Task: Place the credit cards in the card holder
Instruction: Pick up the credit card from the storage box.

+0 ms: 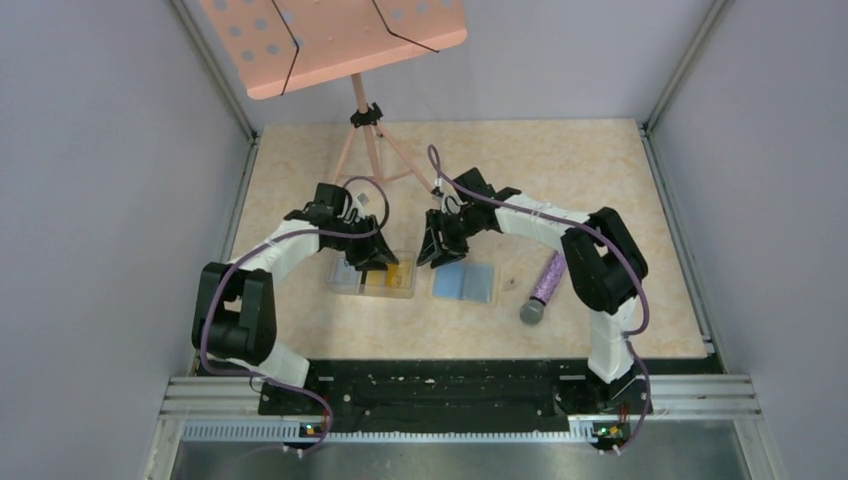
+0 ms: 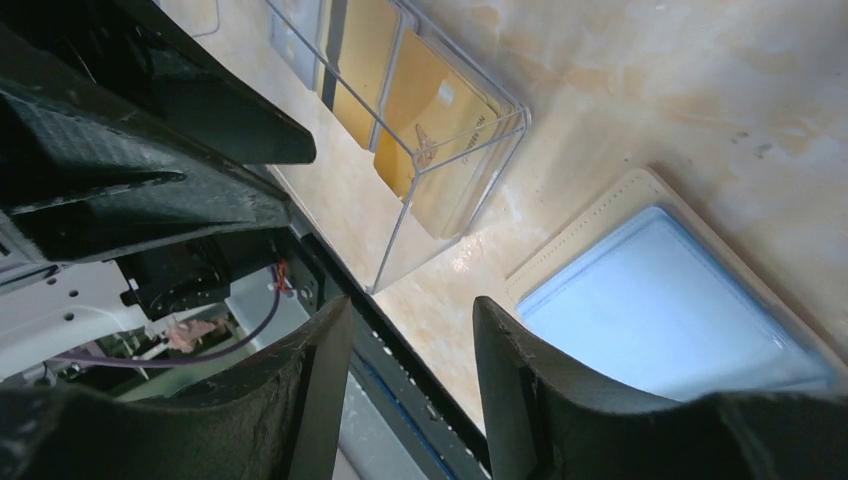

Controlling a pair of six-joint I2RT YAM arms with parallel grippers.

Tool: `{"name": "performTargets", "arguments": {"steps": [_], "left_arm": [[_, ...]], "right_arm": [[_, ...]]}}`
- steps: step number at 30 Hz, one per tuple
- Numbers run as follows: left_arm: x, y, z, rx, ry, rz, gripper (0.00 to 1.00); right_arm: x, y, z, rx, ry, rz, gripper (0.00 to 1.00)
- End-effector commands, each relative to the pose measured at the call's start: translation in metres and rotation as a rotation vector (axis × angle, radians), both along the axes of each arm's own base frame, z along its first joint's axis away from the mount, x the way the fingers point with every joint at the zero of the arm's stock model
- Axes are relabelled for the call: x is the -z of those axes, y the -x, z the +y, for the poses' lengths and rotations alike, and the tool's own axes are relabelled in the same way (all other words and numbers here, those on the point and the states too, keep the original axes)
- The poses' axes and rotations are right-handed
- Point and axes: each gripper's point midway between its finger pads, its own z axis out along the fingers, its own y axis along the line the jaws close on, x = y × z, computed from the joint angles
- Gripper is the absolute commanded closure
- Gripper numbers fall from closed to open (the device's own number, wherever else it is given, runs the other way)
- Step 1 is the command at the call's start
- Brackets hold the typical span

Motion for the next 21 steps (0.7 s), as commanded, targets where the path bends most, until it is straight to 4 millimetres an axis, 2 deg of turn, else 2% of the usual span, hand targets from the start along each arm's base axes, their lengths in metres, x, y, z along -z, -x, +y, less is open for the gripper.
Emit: {"name": "performTargets", "arguments": {"steps": [1,4,7,18,21], "left_arm": [[0.016,0.014,0.036,0.038,-0.248,0.032,0.57],[0.024,0.015,0.050,0.037,-0.340,0.053,0.57],[0.032,0.012,0.051,0.038,-0.355,0.064,0.57],[0.053,-0.005,0.019,0.077,-0.307,0.101,0.57],[0.058,-0.004,0.008,0.106,-0.315,0.108,0.57]], "right_arm": [[-0.007,0.001,0.020,-0.038,-0.041,-0.002,0.52],[-0.003,0.004,0.024,-0.050,-0.039,0.014,0.52],[0.003,0.006,0.027,-0.058,-0.032,0.026,0.52],[0.018,0.011,0.031,-0.082,-0.019,0.068,0.61],[0.020,0.012,0.031,-0.085,-0.018,0.073,0.63]]}}
